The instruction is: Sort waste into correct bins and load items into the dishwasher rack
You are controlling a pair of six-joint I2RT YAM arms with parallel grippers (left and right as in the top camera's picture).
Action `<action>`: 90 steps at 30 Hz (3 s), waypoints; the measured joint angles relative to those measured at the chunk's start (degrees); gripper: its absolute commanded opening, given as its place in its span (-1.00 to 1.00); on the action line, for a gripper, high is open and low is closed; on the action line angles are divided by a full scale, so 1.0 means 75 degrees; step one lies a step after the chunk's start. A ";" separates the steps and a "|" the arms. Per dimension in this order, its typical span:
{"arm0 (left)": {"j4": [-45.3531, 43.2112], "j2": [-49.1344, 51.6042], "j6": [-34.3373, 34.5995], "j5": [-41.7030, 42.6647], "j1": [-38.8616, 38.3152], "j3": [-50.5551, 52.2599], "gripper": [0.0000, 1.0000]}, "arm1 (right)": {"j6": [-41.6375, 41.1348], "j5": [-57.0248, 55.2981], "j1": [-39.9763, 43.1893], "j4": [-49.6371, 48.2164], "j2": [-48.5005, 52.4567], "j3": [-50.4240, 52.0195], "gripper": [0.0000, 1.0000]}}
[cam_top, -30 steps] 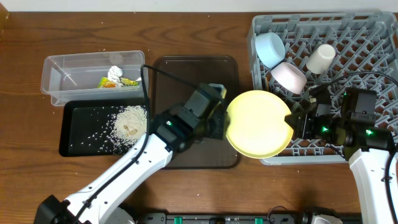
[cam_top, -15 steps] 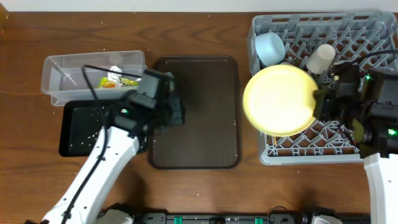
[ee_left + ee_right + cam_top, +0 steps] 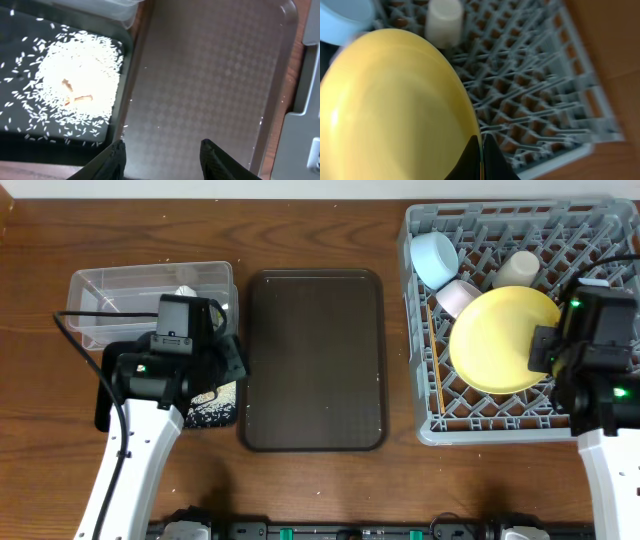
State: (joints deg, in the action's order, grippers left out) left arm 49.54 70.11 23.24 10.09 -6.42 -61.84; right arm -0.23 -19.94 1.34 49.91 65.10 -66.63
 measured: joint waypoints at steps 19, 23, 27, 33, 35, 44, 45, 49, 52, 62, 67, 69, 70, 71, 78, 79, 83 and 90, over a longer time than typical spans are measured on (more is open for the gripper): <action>0.0052 0.0000 0.0003 0.0000 0.0102 0.0000 0.04 | 0.0831 -0.4220 -0.2410 -0.0350 0.1271 -0.0009 -0.98; 0.0052 0.0000 0.0003 0.0000 0.0102 0.0000 0.04 | 0.0924 -0.4334 -0.2731 -0.0344 0.1614 -0.0006 -0.98; 0.0055 0.0000 0.0003 0.0003 0.0102 0.0000 0.04 | 0.0962 -0.4374 -0.3048 -0.0265 0.1935 -0.0009 -0.98; 0.0076 0.0000 0.0003 0.0003 0.0102 0.0000 0.04 | 0.0819 -0.3675 -0.3436 0.0047 0.2133 -0.0009 -0.98; 0.0079 0.0000 0.0003 0.0003 0.0102 0.0000 0.04 | 0.0749 -0.3264 -0.3477 0.0061 0.2133 -0.0009 -0.98; 0.0085 0.0000 0.0003 0.0000 0.0102 0.0000 0.14 | -0.0117 -0.1856 -0.3506 0.0102 0.2127 -0.0015 -0.32; 0.0096 0.0000 -0.0017 0.0000 0.0102 0.0000 0.17 | -0.0192 -0.1781 -0.3506 0.0122 0.2122 -0.0015 -0.26; 0.0137 0.0000 -0.0029 0.0003 0.0102 0.0000 0.25 | -0.0469 -0.1515 -0.3503 0.0175 0.1827 -0.0015 -0.02; 0.0143 0.0000 -0.0026 0.0003 0.0102 0.0000 0.27 | -0.0557 -0.1177 -0.3427 0.0154 0.1218 -0.0015 0.07; 0.0143 0.0000 -0.0026 0.0003 0.0102 0.0000 0.28 | -0.0694 0.0717 -0.1279 0.0396 -0.0154 -0.0064 0.10; 0.0137 0.0000 -0.0067 0.0044 0.0099 0.0000 0.30 | -0.0702 0.1489 -0.0312 0.0828 -0.0041 -0.0064 0.10; 0.0085 0.0000 -0.0236 0.0122 0.0093 0.0000 0.36 | -0.0702 0.1719 -0.0064 0.0918 0.0035 -0.0064 0.09; 0.0050 0.0000 -0.0335 0.0163 0.0079 0.0000 0.36 | -0.0705 0.1880 0.0067 0.0953 0.0111 -0.0064 0.11; 0.0044 0.0000 -0.0405 0.0189 0.0055 0.0000 0.37 | -0.0711 0.2020 0.0178 0.0988 0.0198 -0.0067 0.13; 0.0565 0.0140 -0.0793 0.0262 -0.0090 0.0003 0.40 | -0.0970 0.2722 0.0635 0.1413 0.0965 -0.0064 0.17; 0.0761 0.0175 -0.0854 0.0262 -0.0090 0.0003 0.40 | -0.1017 0.2853 0.0699 0.1559 0.1049 -0.0064 0.18; 0.1352 0.0195 -0.0933 0.0268 -0.0090 0.0015 0.40 | -0.1067 0.3142 0.0810 0.1923 0.1072 -0.0064 0.22; 0.1976 0.0198 -0.0962 0.0265 -0.0096 0.0017 0.40 | -0.1046 0.3270 0.0880 0.2556 0.0901 -0.0064 0.16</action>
State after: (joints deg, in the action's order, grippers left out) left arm 64.36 71.59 16.03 12.08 -7.14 -61.71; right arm -8.08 4.58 7.94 69.08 71.85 -67.11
